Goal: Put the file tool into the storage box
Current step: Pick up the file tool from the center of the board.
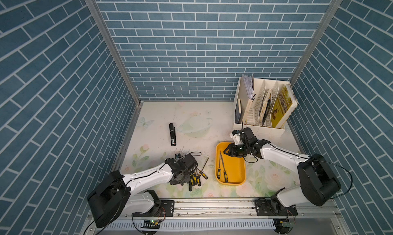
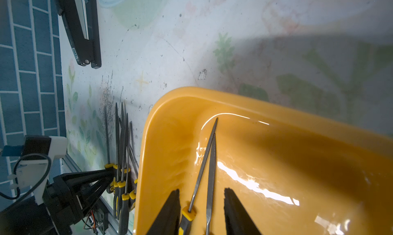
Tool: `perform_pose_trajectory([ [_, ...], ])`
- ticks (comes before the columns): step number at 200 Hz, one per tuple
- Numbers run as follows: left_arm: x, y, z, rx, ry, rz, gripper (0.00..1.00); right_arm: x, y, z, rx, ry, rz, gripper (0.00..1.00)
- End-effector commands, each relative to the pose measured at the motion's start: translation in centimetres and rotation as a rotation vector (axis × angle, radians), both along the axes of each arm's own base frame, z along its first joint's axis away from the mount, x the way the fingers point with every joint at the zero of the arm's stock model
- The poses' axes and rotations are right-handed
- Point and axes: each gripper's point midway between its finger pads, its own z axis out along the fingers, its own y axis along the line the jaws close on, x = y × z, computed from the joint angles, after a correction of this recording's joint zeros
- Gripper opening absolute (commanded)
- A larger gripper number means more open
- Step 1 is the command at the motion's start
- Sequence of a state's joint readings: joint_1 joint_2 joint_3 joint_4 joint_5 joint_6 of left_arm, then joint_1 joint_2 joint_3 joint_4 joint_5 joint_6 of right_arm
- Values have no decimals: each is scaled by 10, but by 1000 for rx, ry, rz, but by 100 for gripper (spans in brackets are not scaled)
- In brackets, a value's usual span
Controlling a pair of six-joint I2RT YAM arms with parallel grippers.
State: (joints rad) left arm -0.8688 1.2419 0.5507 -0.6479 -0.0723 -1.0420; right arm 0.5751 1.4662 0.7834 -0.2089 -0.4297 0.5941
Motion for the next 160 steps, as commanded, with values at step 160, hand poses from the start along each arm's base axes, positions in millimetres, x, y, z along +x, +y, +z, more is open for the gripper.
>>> perform_pose_trajectory([
  [160, 2, -106, 137, -608, -186, -351, 0, -33, 100, 98, 429, -156, 260, 56],
])
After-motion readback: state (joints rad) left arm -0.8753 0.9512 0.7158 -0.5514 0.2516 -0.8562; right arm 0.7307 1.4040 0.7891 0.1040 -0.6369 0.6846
